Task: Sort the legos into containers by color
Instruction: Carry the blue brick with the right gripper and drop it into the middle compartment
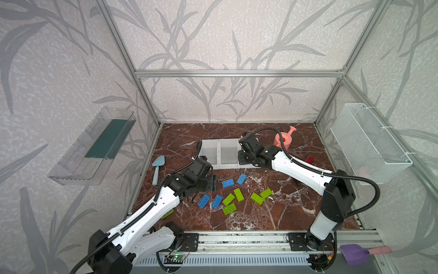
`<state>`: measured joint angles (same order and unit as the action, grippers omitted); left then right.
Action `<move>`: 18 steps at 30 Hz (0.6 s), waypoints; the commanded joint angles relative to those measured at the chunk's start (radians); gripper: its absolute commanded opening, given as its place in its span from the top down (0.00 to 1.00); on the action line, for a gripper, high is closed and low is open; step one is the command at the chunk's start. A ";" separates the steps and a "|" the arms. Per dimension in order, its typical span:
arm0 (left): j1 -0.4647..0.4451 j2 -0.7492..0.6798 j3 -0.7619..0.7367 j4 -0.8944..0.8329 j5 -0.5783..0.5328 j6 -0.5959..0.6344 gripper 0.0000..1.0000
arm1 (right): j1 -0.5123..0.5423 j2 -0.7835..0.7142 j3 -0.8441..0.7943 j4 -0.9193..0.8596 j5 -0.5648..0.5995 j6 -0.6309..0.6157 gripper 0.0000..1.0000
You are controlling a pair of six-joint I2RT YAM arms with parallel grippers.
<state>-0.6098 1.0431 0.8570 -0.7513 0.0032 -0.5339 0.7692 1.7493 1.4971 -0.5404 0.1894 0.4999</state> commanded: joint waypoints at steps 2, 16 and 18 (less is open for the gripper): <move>-0.010 0.048 0.006 -0.022 0.006 0.008 0.18 | -0.034 0.122 0.149 -0.052 -0.087 -0.090 0.78; -0.009 0.041 0.000 -0.040 0.002 0.008 0.15 | -0.101 0.445 0.490 -0.089 -0.236 -0.123 0.70; -0.009 0.038 -0.003 -0.043 -0.003 0.001 0.15 | -0.106 0.465 0.509 -0.089 -0.249 -0.116 0.65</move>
<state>-0.6144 1.0992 0.8570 -0.7605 0.0025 -0.5316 0.6746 2.1918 1.9556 -0.6033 -0.0147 0.3889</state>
